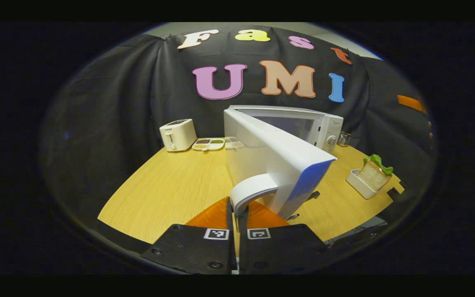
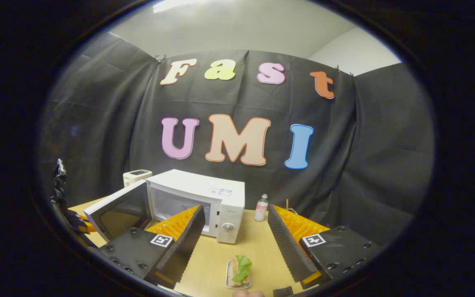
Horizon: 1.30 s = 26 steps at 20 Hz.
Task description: Open the microwave oven with the left hand, put the food in, and close the microwave oven.
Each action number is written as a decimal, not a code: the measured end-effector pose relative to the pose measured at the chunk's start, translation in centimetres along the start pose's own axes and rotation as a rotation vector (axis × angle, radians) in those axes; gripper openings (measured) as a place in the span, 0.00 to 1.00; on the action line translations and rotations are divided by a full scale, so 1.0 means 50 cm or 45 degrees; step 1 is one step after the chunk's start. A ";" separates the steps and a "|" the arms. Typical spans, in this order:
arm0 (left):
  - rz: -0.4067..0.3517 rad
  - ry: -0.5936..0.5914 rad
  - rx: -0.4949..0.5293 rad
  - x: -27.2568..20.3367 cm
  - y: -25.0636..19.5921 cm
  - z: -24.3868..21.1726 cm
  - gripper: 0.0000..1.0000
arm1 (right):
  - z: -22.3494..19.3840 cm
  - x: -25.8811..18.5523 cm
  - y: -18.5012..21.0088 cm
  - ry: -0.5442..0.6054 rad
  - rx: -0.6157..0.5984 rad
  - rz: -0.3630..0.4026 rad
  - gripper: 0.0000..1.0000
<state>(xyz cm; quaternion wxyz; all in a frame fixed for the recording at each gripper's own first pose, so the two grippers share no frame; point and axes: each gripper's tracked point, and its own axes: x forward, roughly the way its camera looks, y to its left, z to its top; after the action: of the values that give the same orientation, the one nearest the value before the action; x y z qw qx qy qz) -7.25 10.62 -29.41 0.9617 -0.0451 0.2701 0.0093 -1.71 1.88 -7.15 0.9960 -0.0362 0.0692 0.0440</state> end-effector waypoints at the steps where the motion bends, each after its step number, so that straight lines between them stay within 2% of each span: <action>1: -0.005 0.003 -0.004 -0.002 0.000 -0.001 0.02 | -0.003 -0.003 0.000 0.004 -0.005 -0.002 0.97; 3: 0.016 -0.007 0.013 -0.010 0.009 -0.005 0.12 | -0.011 -0.005 -0.004 0.014 -0.013 -0.005 0.97; 4: 0.020 -0.010 0.037 -0.014 0.009 -0.004 0.12 | -0.019 -0.005 -0.006 0.022 -0.013 -0.006 0.97; 5: 0.037 -0.015 0.075 -0.022 0.015 -0.001 0.23 | -0.027 -0.003 -0.005 0.034 -0.007 -0.004 0.97; 6: 0.043 -0.011 0.100 -0.027 0.022 -0.005 0.44 | -0.036 0.000 -0.005 0.045 0.002 0.000 0.97; 7: 0.057 -0.013 0.112 -0.034 0.030 -0.005 0.55 | -0.043 0.002 -0.003 0.054 0.007 0.004 0.97; 8: 0.059 -0.012 0.107 -0.041 0.035 -0.005 0.78 | -0.052 0.007 -0.005 0.066 0.014 0.006 0.97; 10: 0.067 0.017 0.090 -0.058 0.039 -0.009 0.93 | -0.073 0.014 -0.005 0.096 0.050 0.013 0.97; 14: 0.107 -0.018 0.119 -0.107 0.050 0.027 0.91 | -0.126 0.029 -0.015 0.154 0.067 0.010 0.97; 15: 0.130 -0.028 0.131 -0.119 0.059 0.039 0.95 | -0.142 0.031 -0.019 0.170 0.059 0.008 0.97; 16: 0.159 -0.049 0.141 -0.132 0.069 0.056 0.92 | -0.160 0.033 -0.020 0.186 0.053 0.009 0.97; 18: 0.219 -0.098 0.139 -0.154 0.088 0.095 0.93 | -0.201 0.038 -0.026 0.239 0.051 -0.002 0.97; 20: 0.298 -0.138 0.143 -0.167 0.110 0.136 0.98 | -0.235 0.043 -0.024 0.277 0.060 0.002 0.97; 26: 0.335 -0.259 0.071 -0.201 0.101 0.246 0.98 | -0.342 0.042 -0.032 0.383 0.059 0.014 0.97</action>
<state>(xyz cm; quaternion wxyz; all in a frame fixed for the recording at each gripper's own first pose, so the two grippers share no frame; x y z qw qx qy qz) -9.69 16.84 -14.13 0.9754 0.0185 0.1751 0.1323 -1.80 -0.89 -24.21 0.9747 -0.0189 0.2188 0.0421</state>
